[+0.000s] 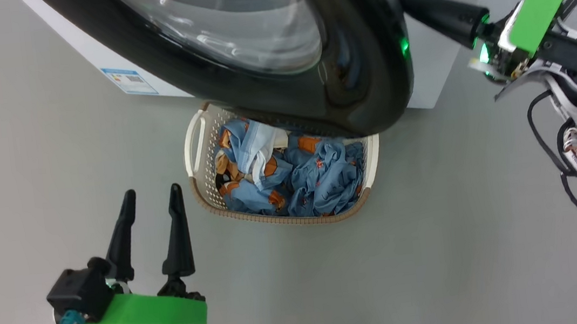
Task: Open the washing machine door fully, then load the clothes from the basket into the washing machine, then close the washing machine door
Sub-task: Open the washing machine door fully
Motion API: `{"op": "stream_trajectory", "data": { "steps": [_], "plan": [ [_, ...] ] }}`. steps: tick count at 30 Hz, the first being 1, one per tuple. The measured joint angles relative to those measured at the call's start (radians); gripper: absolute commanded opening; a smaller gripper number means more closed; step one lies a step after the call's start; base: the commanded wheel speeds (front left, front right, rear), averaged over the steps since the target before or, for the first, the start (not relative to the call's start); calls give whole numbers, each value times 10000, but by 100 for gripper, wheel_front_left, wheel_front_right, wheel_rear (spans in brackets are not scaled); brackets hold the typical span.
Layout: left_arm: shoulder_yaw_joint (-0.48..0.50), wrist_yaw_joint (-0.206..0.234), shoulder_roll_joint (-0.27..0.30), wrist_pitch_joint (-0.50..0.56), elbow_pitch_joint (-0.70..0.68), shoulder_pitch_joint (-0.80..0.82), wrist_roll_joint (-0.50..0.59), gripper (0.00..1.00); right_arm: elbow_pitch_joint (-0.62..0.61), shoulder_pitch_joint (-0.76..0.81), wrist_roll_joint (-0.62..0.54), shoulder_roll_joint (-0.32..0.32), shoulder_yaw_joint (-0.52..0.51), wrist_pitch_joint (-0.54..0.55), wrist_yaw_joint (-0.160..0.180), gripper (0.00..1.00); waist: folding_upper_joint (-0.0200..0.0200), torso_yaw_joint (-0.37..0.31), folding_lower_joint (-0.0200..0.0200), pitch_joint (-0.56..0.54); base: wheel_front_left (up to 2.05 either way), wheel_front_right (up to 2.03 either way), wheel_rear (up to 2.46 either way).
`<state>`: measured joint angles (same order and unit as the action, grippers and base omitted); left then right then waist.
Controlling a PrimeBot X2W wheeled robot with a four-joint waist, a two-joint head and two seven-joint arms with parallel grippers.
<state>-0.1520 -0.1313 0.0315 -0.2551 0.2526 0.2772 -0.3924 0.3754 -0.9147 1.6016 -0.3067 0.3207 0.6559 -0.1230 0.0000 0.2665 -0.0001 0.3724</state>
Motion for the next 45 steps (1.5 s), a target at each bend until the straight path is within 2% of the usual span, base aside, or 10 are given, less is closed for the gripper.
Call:
{"op": "stream_trajectory", "data": {
  "steps": [22, 45],
  "plan": [
    [330, 0, 15, -2, 2, -1039, 173, 100, -393, 1796, 33, 961, 313, 826, 0, 0, 0, 211, 0, -1482, 0, 0, 0],
    [380, 0, 46, 0, 8, -1612, 249, 100, -857, 2848, 33, 1843, 667, 1538, 0, 0, 0, 864, 1, -2125, 0, 0, 0]
  ]
}}
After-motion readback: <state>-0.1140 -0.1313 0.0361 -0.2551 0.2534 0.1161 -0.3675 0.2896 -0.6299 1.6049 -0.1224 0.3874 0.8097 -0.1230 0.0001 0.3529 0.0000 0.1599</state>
